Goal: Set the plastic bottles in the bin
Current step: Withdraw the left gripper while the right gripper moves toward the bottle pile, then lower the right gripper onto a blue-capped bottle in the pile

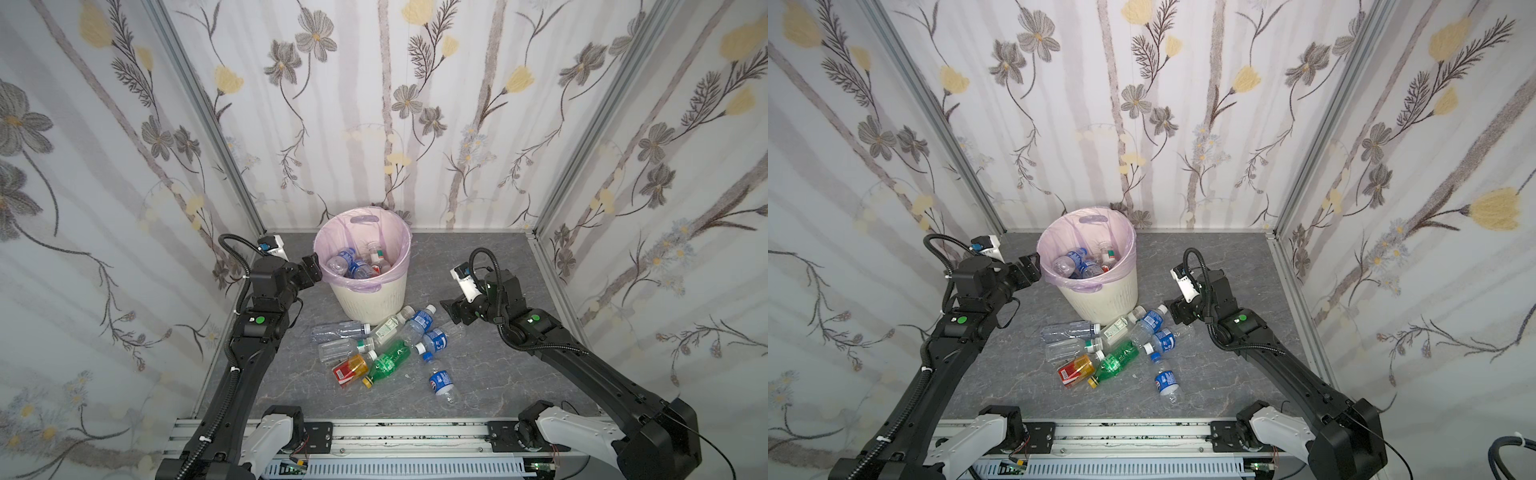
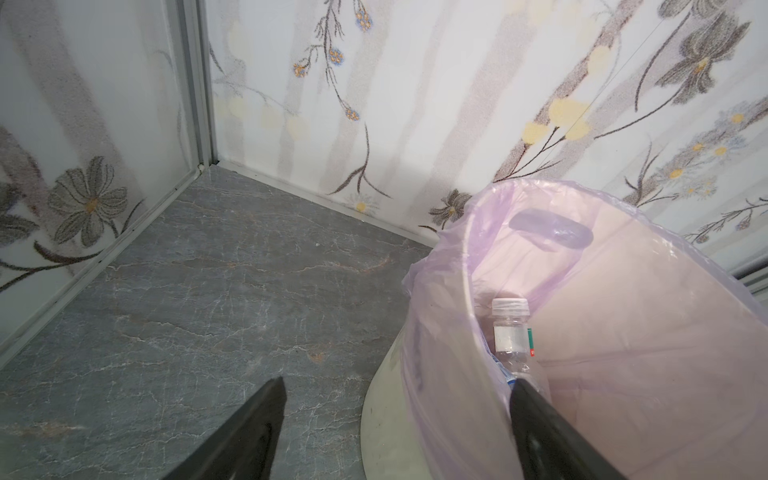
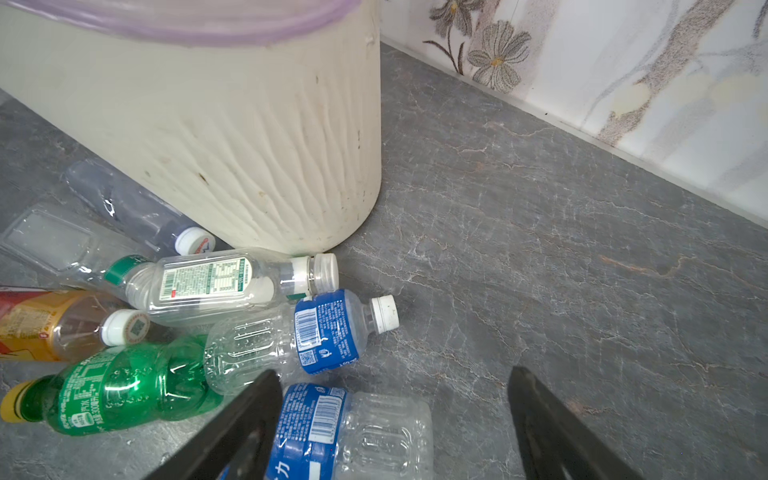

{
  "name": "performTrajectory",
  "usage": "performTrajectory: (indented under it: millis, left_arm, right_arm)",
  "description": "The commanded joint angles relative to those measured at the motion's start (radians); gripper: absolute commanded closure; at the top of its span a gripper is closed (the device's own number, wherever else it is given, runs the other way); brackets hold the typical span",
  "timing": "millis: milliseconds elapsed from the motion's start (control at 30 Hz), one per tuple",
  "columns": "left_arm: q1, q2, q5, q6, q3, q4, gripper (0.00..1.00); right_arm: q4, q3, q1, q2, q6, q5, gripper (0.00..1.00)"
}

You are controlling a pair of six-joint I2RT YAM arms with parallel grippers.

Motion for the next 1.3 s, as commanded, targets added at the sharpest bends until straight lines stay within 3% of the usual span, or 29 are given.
performTrajectory:
  millis: [0, 333, 567, 767, 1000, 1267]
  left_arm:
    - [0.011, 0.005, 0.0, 0.009, -0.018, -0.146, 0.15]
    - [0.011, 0.043, 0.201, 0.022, 0.064, -0.14, 0.15]
    - [0.011, 0.055, 0.338, 0.031, 0.132, -0.134, 0.14]
    - [0.043, 0.018, 0.336, 0.033, 0.129, -0.14, 0.12]
    - [0.134, -0.033, 0.466, 0.05, 0.095, -0.169, 0.15]
    - [0.257, -0.026, 0.385, 0.056, 0.052, -0.242, 0.17]
  right_arm:
    - [-0.037, 0.026, 0.005, 0.028, -0.055, 0.016, 0.14]
    - [-0.09, 0.111, 0.017, 0.099, -0.047, -0.044, 0.15]
    - [-0.165, 0.133, 0.035, 0.091, 0.057, -0.04, 0.17]
    - [-0.28, 0.136, 0.095, 0.085, 0.129, -0.025, 0.18]
    - [-0.327, 0.114, 0.133, 0.047, 0.202, -0.11, 0.18]
    - [-0.351, 0.063, 0.156, 0.076, 0.294, -0.192, 0.18]
